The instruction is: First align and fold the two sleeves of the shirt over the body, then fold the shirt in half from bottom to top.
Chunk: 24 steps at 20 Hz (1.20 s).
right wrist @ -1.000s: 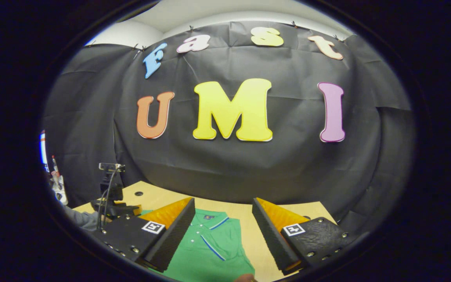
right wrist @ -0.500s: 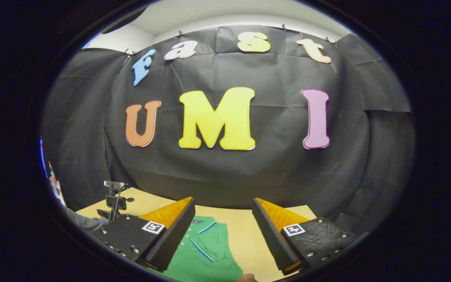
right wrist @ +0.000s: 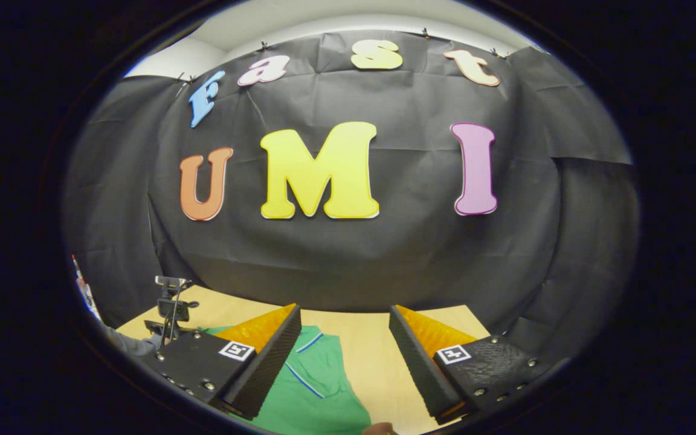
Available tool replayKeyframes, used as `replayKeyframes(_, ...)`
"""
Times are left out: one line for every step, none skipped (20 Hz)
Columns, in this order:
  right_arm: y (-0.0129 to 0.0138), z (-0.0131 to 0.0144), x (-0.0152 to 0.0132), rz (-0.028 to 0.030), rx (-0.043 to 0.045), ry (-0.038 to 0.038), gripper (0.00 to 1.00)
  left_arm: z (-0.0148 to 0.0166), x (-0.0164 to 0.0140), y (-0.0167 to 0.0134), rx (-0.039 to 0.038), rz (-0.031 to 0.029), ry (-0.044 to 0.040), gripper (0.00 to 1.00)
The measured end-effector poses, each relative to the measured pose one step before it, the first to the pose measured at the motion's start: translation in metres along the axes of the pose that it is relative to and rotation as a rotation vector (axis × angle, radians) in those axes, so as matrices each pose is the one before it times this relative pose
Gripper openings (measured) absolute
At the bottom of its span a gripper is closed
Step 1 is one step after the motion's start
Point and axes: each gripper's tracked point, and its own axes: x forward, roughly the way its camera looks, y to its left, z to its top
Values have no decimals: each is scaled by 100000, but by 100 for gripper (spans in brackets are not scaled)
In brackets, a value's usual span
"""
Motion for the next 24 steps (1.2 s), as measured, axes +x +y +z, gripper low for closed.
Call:
replayKeyframes(-198,-18,36,-415,-114,-127,94,-101,-67,-91,848,594,205,6)
replayKeyframes(-232,134,-137,-495,-295,-161,94,-83,17,-339,600,-690,-5,4)
replayKeyframes(-304,30,3,-429,-316,-300,94,184,-33,-115,221,-576,53,4)
replayKeyframes(-179,-1,-63,-348,132,-138,94,44,-67,-162,41,-697,-54,4)
replayKeyframes(-93,-21,-19,-84,580,-58,94,5,-108,-150,-171,-468,67,4)
replayKeyframes(-98,-86,-24,-199,238,246,94,-79,-59,-359,-866,-723,180,4)
replayKeyframes(-156,-291,56,-176,-55,475,94,3,-190,-203,-751,57,91,4)
replayKeyframes(25,-99,-14,36,-48,359,94,64,-183,-173,-371,349,-324,3)
replayKeyframes(-26,61,-55,14,50,-60,94,197,-293,-243,10,-22,-887,4)
replayKeyframes(-44,79,-145,-107,-235,-256,94,490,-225,-494,569,-800,-1215,3)
replayKeyframes(-120,-53,54,-338,-398,-59,90,292,-336,-637,1452,-1061,-839,3)
replayKeyframes(-255,-160,-102,-1148,-647,506,94,287,-479,-539,2001,-635,-1012,4)
replayKeyframes(-142,-92,-91,-319,-63,-90,94,378,-297,-549,1289,-842,-1640,4)
replayKeyframes(-15,86,-56,-121,432,-192,94,343,-400,-836,949,-1410,-1364,3)
replayKeyframes(-5,60,-114,-49,384,-307,94,279,-380,-872,1101,-1242,-988,3)
replayKeyframes(-149,-23,67,-285,-33,-130,94,243,-322,-688,1100,-1056,-1130,4)
replayKeyframes(-141,-80,-17,-271,-150,88,94,291,-304,-879,858,-1486,-892,4)
replayKeyframes(-72,62,-157,-152,57,-8,94,95,-136,-921,1007,-1330,-624,3)
replayKeyframes(102,-97,53,94,185,250,94,275,-272,-819,856,-1204,-607,3)
replayKeyframes(-33,-103,-166,-3,-102,185,94,288,-306,-728,505,-1366,-678,4)
replayKeyframes(-94,77,6,55,-27,-118,94,281,-298,-821,434,-1361,-782,4)
replayKeyframes(-19,45,-58,63,-39,-159,94,226,-242,-862,458,-1306,-666,4)
replayKeyframes(12,-74,153,-10,-60,-81,94,262,-184,-759,470,-1314,-523,4)
replayKeyframes(-76,24,-58,23,11,-53,94,91,-163,-835,461,-1129,-271,3)
